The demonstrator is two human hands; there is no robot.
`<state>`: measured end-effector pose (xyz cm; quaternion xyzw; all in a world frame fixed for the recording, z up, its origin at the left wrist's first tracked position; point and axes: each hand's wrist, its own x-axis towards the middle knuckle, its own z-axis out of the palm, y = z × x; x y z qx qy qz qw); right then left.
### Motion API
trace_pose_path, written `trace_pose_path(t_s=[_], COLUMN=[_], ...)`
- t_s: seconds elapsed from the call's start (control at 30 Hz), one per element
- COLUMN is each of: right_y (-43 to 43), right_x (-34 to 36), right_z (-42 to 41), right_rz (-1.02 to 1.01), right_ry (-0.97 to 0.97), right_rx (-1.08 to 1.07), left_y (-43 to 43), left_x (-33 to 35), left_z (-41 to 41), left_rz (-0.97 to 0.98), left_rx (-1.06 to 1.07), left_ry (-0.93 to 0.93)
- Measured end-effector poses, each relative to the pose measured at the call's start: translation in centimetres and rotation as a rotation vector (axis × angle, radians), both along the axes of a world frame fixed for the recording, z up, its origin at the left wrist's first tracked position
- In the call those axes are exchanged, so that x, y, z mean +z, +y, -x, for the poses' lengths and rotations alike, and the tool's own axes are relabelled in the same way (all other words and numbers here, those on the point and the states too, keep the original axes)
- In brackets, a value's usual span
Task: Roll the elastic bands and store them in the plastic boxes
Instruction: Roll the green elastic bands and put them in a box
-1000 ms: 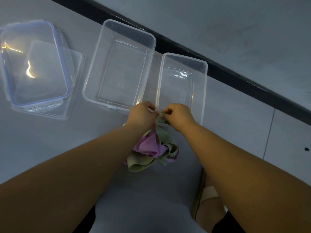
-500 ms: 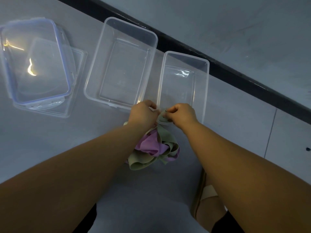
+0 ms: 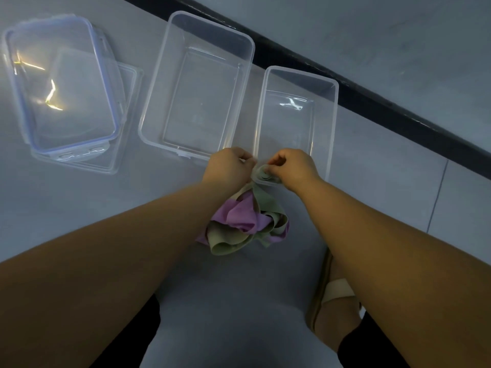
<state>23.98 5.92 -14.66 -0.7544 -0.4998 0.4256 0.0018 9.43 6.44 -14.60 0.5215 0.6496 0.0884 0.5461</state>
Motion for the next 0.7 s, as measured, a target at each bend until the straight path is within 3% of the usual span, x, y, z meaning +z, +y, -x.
trace_pose_path(t_s=[0.2,0.53,0.7], right_y=[-0.6,-1.0,-2.8], right_x=[-0.2,0.2,1.8], right_z=[0.2,0.4,1.3], right_rz=[-0.025,-0.056,-0.373], right_ry=[-0.009,-0.036,-0.034], right_rx=[0.006,0.064,-0.057], left_y=[-1.8,-2.9,-3.0], left_x=[0.6,-0.2,-0.7], left_z=[3.8,6.4,5.8], left_rz=[-0.184,-0.181,-0.065], left_rx=[-0.248,-0.357,-0.398], left_ry=[0.2,0.287,0.324])
